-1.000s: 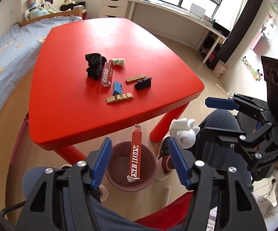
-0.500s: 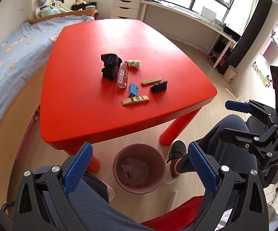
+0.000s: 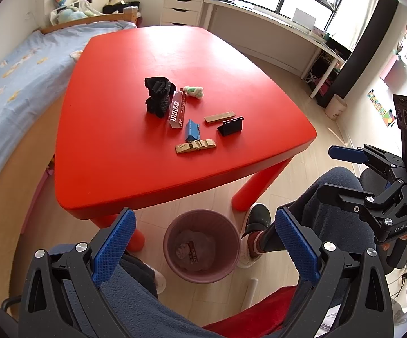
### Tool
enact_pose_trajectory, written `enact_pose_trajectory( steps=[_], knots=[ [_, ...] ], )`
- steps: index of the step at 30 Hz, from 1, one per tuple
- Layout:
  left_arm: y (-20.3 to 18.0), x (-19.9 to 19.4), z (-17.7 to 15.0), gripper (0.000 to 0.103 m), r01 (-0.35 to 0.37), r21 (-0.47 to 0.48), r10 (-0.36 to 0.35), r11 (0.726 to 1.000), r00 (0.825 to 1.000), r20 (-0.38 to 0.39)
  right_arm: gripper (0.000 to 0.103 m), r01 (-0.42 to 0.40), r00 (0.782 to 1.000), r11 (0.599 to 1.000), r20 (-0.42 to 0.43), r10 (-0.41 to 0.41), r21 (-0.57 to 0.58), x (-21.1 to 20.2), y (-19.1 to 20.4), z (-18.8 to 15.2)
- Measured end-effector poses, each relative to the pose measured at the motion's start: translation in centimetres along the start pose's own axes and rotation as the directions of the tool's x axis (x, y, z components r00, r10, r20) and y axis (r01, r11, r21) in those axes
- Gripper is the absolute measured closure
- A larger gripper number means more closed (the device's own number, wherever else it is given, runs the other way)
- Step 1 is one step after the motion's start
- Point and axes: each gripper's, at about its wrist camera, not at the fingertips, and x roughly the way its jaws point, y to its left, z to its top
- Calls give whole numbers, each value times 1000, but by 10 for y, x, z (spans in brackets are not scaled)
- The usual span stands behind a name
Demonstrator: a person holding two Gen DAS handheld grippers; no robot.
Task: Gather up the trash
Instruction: 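Move both open tools back over the red table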
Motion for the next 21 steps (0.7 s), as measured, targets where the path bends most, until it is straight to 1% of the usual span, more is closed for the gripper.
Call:
enact_pose_trajectory(
  steps=[9,17,21],
  knots=[
    [6,0,10,8,-6,-16,6,1000,1000,16,3,12,1000,1000,6,-12,-13,2,0,9],
    [20,-2,37,8,-17,-27,18,999,998,58,3,28,999,999,25,-27,-26,9,-7,37],
    [27,4,51,8,-20,-44,23,999,998,66,3,46,999,999,27,-46,-29,21,-12,54]
  ],
)
